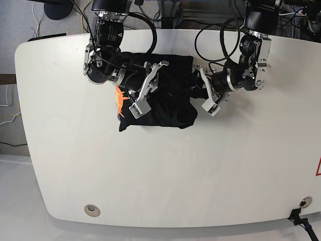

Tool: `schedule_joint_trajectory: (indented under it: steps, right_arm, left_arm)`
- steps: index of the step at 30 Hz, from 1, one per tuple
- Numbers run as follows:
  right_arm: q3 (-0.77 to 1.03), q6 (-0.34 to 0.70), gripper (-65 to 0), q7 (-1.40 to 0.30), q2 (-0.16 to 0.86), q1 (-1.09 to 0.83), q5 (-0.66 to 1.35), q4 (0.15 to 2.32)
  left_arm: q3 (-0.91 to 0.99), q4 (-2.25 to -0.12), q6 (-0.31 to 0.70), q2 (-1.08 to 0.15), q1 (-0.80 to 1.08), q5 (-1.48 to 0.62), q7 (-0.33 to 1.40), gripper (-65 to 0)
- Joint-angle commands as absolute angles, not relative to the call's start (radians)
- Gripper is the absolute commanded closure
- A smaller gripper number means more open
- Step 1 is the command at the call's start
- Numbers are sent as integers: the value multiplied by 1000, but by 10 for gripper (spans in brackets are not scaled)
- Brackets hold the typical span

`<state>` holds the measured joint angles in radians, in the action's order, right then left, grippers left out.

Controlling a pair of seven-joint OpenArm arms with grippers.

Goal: Fold the T-shirt properly
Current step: 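Lift the folded bundle with both grippers and flip it over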

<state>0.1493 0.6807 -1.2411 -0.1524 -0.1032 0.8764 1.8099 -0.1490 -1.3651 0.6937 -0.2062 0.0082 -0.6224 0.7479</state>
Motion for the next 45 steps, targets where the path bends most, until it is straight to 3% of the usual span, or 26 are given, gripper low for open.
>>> schedule_joint_trajectory:
  steps: [1,7,8,14,16,17,29,38,40,45]
  right_arm:
    - [119,687,0,-1221,-157,-76,911,1787]
    - [88,685,0,-1216,-157,-58,911,1705]
    - [88,685,-24,-1213,-157,-58,911,1702]
    - [87,684,-441,-1213,-157,-58,911,1699]
    - [87,684,-524,-1213,-157,-58,911,1707]
    - [87,684,-536,-1213,-157,-58,911,1713]
    - [15,690,-536,-1216,-156,-2,911,1862]
    - [173,691,-522,-1214,-2,148,762,1853]
    - [173,691,-448,-1214,21,163,707,1853]
    - [171,693,-155,-1162,48,162,602,1851]
  left_arm:
    - [-154,-1377,698,-211,-1,-621,762,-252]
    - [-154,-1379,698,-188,-2,-621,762,-252]
    - [-154,-1379,698,-188,-2,-621,762,-252]
    - [-150,-1379,698,-191,-7,-621,762,-252]
    - [-143,-1394,698,-205,-18,-622,762,-252]
    - [-130,-1406,698,-219,-18,-624,763,-252]
    - [-51,-1627,698,-346,-48,-621,771,-252]
    - [-177,-1844,698,-282,38,-619,806,-252]
    - [-228,-1876,698,-268,67,-619,806,-252]
    - [-387,-1890,698,-254,67,-621,786,-252]
